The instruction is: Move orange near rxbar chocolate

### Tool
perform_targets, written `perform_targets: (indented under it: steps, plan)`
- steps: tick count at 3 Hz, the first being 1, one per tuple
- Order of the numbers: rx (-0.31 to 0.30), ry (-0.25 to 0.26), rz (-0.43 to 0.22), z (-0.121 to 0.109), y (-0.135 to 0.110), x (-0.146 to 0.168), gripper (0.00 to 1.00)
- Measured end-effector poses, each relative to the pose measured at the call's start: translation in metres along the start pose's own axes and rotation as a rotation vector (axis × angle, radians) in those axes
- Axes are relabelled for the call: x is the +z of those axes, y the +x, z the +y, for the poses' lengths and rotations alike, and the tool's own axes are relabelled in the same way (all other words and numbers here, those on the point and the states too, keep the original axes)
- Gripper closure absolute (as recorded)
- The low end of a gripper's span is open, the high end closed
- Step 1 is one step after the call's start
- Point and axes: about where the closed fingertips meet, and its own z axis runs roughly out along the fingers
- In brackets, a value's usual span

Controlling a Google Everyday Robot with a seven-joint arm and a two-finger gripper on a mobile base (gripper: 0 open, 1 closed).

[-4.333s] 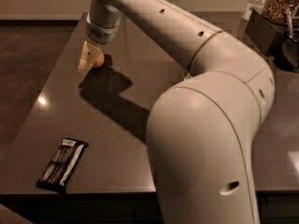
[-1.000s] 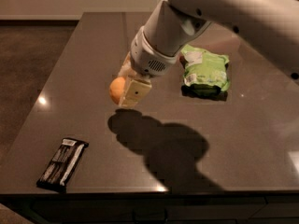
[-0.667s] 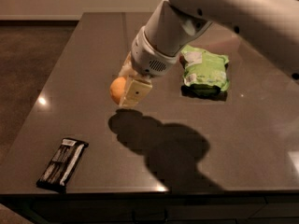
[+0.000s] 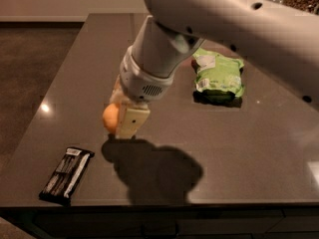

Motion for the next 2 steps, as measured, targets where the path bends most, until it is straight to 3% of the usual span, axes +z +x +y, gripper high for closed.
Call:
perform_targets:
  steps: [1, 2]
  plan:
    - [-0.064, -0.030, 0.007, 0.020, -0.016, 0.014, 1.00]
    - [-0.090, -0.047, 0.012, 0.029, -0.018, 0.025, 1.00]
